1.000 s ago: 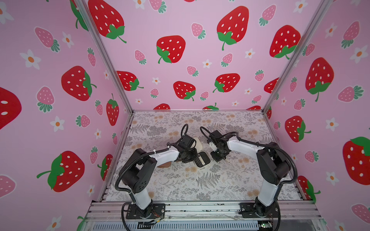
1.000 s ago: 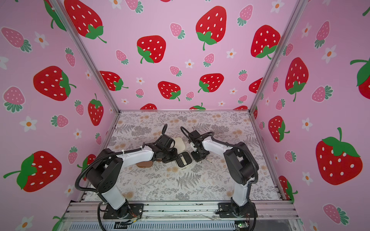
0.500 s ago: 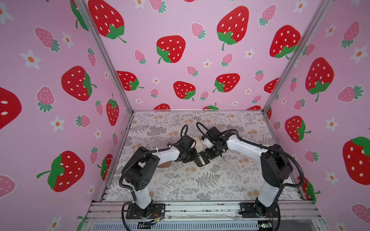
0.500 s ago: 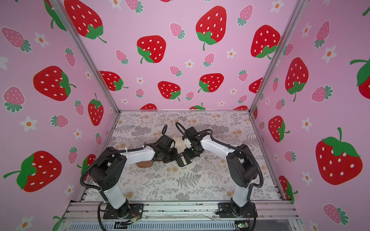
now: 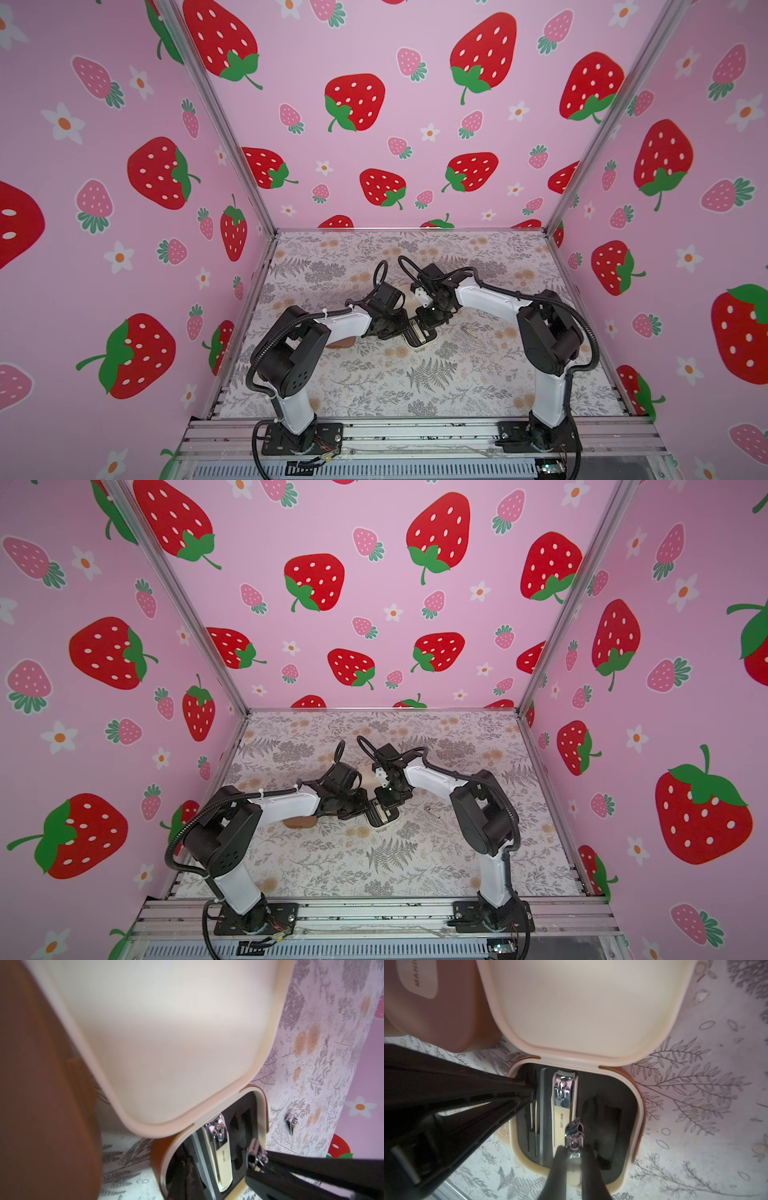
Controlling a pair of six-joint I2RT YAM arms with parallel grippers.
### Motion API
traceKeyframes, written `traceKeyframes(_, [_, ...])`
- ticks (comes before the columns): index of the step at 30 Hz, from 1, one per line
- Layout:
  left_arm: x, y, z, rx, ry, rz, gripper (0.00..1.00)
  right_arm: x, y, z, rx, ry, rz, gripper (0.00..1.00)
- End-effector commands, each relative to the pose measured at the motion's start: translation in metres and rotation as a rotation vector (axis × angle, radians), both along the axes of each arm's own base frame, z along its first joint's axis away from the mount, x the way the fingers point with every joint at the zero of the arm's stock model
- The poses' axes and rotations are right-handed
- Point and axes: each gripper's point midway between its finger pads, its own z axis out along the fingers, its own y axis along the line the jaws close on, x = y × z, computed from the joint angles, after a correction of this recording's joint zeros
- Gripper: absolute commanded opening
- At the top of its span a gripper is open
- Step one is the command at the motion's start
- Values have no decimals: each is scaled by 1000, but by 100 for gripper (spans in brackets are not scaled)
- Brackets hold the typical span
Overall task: Organize nail clipper sets
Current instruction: Place the nail clipper in the storage box.
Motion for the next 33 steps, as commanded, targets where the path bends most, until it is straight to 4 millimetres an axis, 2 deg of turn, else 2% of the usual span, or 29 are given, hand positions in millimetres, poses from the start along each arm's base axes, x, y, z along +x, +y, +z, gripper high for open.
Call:
traceKeyframes(1, [-8,14,-12,47,39,24,0,2,1,-3,-21,6,-9,4])
traceKeyframes(17, [-9,13,-12,41,41,21,0,12,-1,-23,-80,-2,-45,3])
traceKeyframes(25, [-7,12,-11,38,41,19,0,7,-19,-34,-166,6,-71,3])
traceKeyframes(33, [-7,12,-11,37,43,16,0,3,-40,-48,-358,-21,-25,3])
